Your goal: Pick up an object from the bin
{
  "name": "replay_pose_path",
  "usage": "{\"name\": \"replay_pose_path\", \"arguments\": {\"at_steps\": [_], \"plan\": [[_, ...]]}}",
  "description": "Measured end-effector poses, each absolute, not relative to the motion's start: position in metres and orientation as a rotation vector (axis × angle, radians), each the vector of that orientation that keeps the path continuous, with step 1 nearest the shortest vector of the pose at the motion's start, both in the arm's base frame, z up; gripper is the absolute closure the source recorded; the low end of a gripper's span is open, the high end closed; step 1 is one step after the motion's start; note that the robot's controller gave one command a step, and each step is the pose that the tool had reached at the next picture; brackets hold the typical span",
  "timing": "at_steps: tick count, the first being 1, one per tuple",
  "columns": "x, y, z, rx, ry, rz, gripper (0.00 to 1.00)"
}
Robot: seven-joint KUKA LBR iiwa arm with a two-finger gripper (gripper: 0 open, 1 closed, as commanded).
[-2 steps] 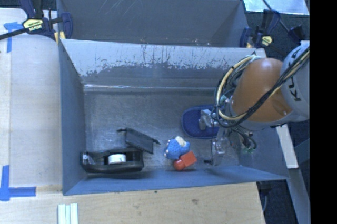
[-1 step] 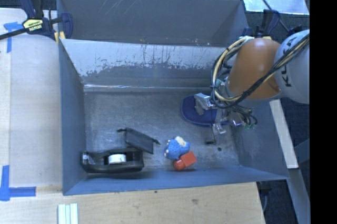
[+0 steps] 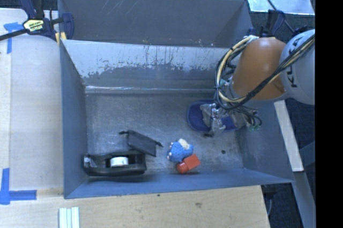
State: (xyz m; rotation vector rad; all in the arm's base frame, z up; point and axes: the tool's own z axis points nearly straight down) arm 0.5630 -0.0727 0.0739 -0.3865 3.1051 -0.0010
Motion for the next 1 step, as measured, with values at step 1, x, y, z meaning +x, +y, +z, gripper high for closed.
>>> {"name": "replay_pose_path", "arguments": {"at_steps": [1], "plan": [[0.5628, -0.0727, 0.0737, -0.387, 3.105, -0.001, 1.00]]}}
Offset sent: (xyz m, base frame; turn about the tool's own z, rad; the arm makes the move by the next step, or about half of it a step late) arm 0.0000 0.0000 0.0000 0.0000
